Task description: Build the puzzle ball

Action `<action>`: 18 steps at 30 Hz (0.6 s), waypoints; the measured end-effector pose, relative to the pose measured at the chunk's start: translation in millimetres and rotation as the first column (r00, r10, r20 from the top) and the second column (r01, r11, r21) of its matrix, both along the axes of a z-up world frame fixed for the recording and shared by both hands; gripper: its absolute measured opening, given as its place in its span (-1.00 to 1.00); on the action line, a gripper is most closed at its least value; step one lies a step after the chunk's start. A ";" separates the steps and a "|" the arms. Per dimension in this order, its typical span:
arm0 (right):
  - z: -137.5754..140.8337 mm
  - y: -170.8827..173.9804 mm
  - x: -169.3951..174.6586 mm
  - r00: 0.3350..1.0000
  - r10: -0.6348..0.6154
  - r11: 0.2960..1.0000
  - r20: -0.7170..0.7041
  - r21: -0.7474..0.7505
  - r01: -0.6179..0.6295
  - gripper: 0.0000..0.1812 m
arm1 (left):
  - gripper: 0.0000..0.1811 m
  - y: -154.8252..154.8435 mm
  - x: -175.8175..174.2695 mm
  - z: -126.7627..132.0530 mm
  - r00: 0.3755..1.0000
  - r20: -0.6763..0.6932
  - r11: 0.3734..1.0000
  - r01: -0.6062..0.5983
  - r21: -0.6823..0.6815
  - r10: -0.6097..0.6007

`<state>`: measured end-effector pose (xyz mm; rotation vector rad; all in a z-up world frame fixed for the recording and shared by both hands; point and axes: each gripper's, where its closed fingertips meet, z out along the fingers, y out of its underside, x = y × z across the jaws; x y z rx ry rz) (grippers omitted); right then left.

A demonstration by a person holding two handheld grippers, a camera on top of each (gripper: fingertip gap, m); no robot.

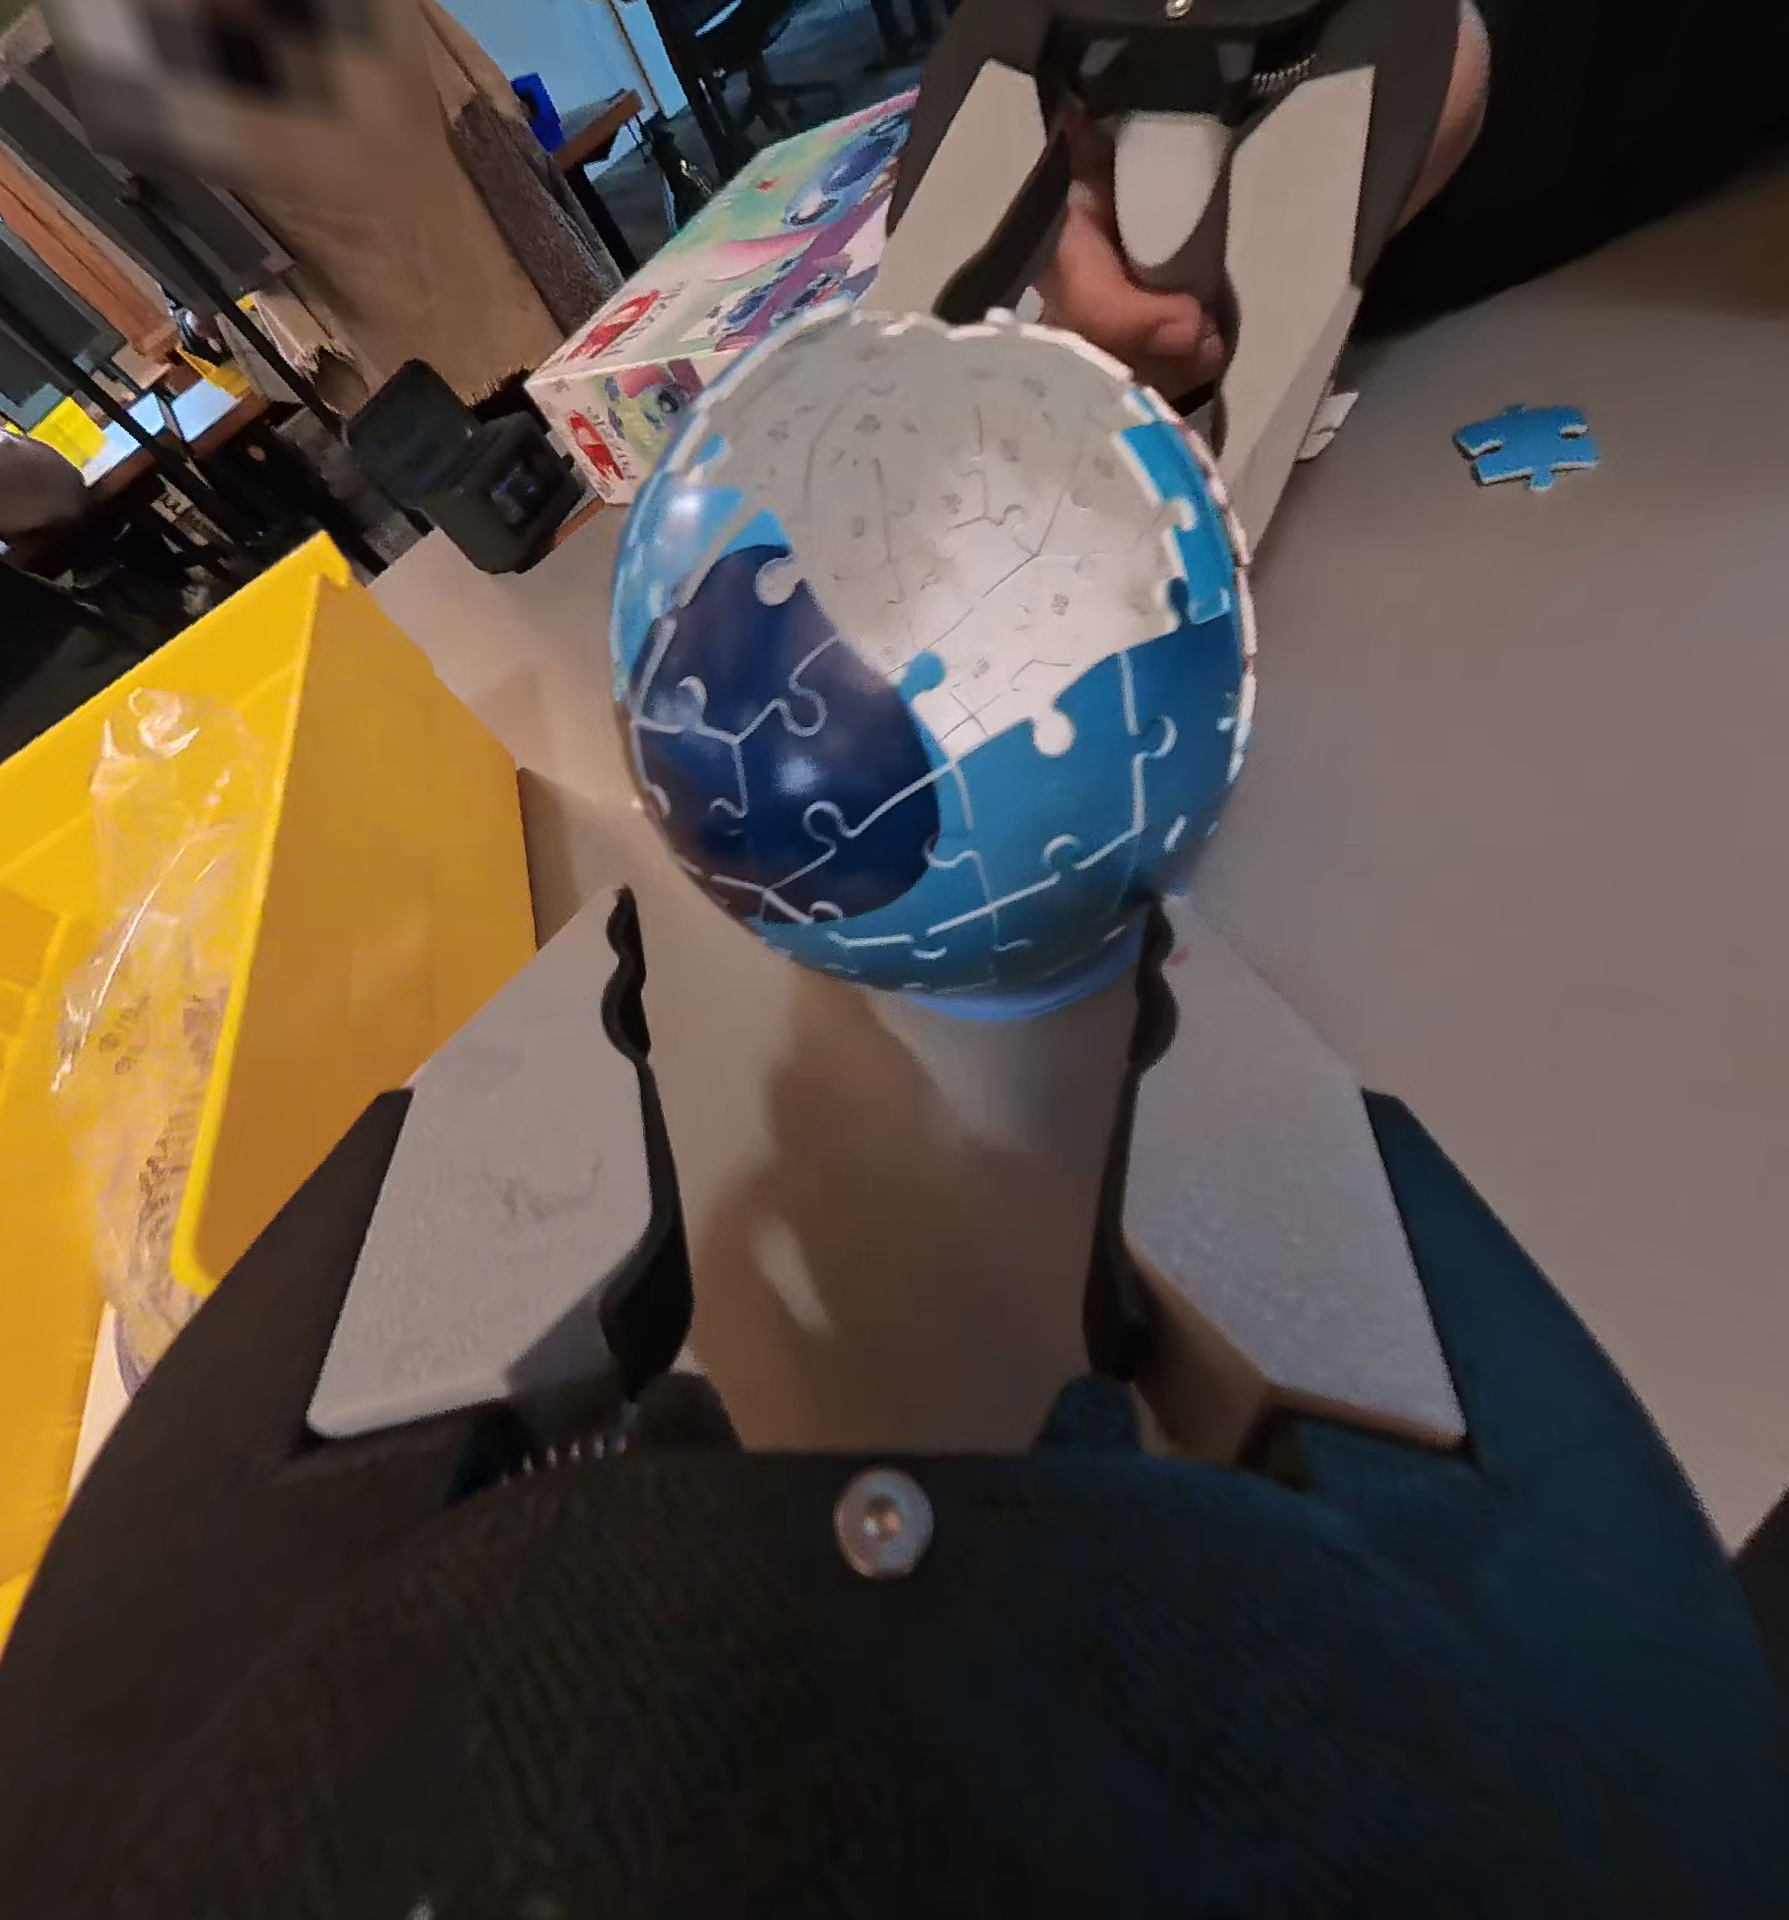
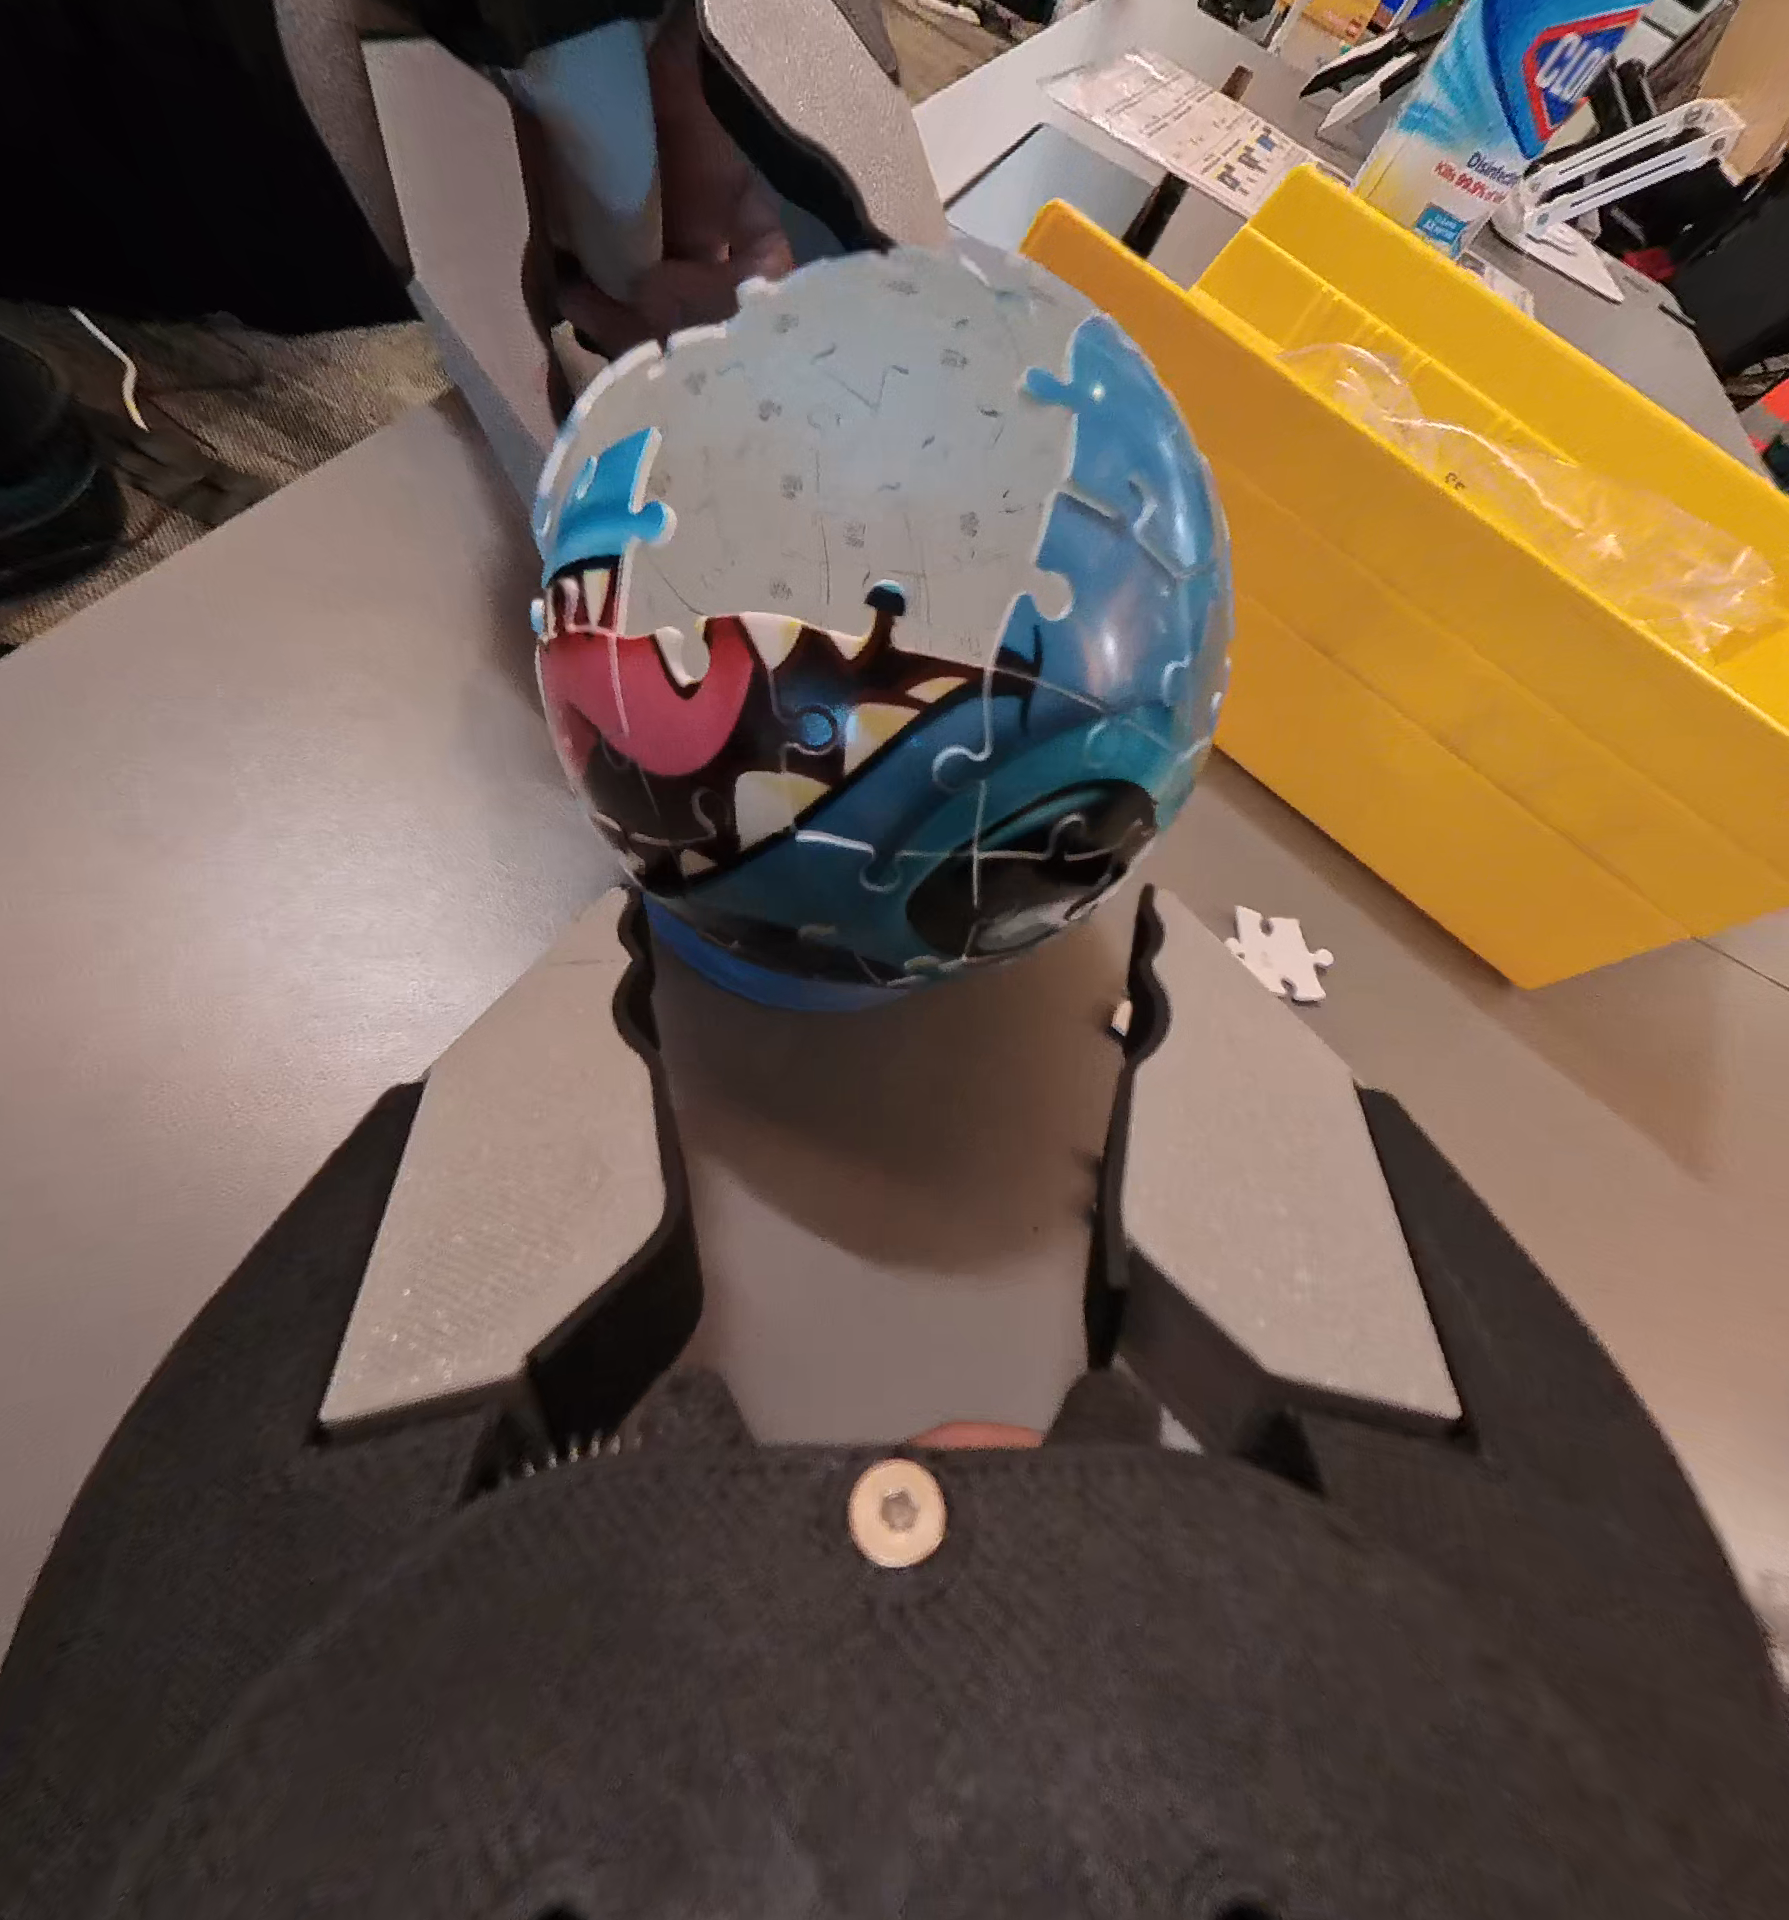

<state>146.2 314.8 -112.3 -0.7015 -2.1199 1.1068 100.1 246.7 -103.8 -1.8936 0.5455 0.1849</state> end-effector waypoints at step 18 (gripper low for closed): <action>-3.8 -9.3 -6.7 0.996 0.026 0.995 0.082 -0.098 -0.018 0.12 | 0.08 14.3 3.5 -21.0 0.999 -0.009 0.998 0.041 -0.041 -0.042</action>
